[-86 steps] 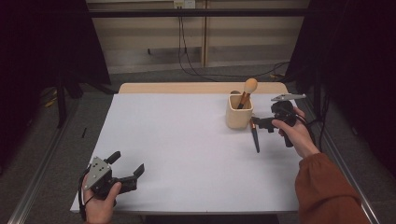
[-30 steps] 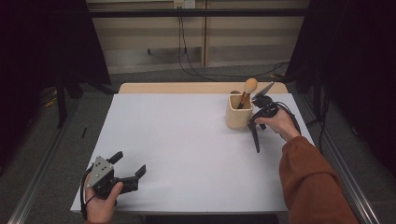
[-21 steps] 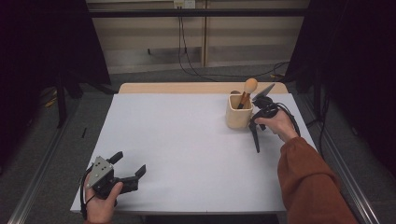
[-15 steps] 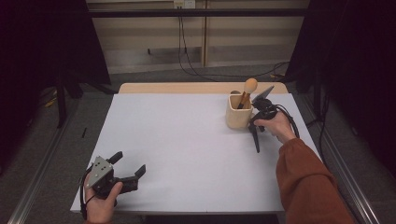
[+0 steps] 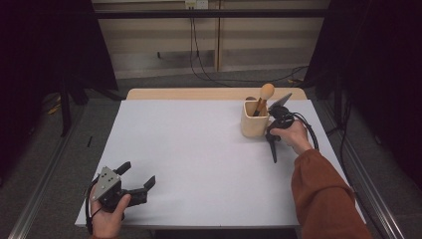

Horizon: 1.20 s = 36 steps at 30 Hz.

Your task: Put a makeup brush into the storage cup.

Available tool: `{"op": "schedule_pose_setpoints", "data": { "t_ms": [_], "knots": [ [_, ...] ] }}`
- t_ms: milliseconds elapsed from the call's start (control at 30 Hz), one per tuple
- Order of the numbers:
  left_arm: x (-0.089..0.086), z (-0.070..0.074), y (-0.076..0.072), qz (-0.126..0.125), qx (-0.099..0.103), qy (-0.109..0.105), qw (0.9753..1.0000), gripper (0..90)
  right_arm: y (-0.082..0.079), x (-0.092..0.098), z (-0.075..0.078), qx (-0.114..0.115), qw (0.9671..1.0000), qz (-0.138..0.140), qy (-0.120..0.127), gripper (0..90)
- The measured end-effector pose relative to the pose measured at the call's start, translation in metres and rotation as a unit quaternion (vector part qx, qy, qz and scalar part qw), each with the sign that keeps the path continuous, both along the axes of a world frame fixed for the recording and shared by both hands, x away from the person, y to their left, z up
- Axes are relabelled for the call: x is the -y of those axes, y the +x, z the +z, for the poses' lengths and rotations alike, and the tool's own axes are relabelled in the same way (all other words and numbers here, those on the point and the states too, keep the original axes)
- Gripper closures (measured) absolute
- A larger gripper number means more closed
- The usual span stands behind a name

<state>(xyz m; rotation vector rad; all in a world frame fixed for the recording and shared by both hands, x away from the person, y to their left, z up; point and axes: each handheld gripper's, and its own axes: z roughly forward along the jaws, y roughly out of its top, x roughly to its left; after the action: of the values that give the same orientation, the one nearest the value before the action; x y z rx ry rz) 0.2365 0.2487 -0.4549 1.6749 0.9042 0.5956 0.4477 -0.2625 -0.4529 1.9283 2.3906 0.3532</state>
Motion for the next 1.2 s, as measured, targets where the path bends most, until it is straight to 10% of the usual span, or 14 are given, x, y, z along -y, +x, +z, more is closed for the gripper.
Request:
{"op": "schedule_pose_setpoints", "data": {
  "t_ms": [567, 1200],
  "knots": [
    [-0.001, 0.0, 0.0, 0.002, 0.0, -0.001, 1.0, 2.8, 0.0, 0.003, 0.005, -0.001, 0.9996, -0.026, -0.012, 74.9],
    [-0.001, 0.0, 0.0, 0.003, -0.001, 0.001, 1.0, 2.8, -0.013, 0.024, 0.023, 0.073, 0.9964, -0.042, 0.012, 74.9]
  ]
}}
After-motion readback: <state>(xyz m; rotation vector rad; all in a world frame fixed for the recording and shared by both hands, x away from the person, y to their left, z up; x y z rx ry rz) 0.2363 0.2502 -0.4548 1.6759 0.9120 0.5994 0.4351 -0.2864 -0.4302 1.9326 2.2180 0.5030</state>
